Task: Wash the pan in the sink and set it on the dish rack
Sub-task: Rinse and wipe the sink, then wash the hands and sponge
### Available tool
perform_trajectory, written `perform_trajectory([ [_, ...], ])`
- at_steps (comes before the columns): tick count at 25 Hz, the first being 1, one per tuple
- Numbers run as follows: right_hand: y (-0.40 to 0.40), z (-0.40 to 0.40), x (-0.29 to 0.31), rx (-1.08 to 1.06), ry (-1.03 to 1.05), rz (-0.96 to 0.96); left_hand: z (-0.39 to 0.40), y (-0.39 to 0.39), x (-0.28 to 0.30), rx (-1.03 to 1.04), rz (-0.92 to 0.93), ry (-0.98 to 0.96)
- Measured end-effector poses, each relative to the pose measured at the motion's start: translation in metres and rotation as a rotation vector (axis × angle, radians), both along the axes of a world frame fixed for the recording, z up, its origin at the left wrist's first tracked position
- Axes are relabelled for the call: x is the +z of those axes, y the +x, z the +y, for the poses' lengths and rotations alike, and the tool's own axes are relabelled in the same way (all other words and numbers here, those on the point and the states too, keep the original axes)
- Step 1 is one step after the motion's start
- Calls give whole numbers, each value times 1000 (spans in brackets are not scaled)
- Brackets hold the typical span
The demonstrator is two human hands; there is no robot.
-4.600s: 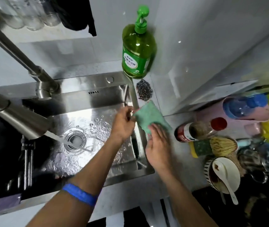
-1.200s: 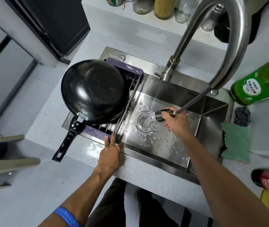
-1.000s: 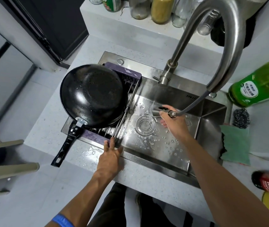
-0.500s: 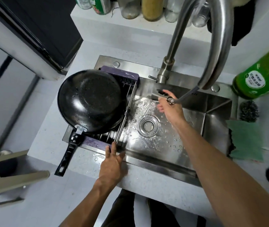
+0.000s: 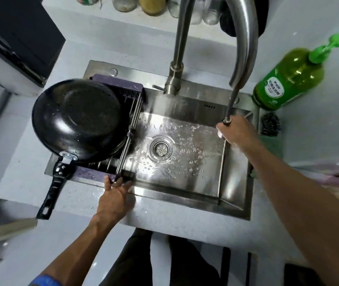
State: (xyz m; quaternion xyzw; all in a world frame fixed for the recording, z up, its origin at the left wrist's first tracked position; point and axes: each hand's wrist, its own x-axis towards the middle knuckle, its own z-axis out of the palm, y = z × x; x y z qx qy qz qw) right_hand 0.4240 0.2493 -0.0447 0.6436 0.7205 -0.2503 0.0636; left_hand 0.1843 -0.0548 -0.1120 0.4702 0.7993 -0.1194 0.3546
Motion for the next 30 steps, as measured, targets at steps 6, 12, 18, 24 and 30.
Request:
perform_trajectory([
  [6,-5,-42,1,101,-139,-27,12,11,27,29,25,45],
  [12,-18,-67,0,128,-207,13,10,10,27,32,-2,19],
  [18,-49,-102,0,-62,-344,316,-1,4,6,-14,4,-7],
  [24,-79,-142,-12,-258,-421,774,-9,2,-19,-53,75,-13],
  [30,-115,-143,-14,-360,-436,894,-8,4,-20,-29,60,-10],
])
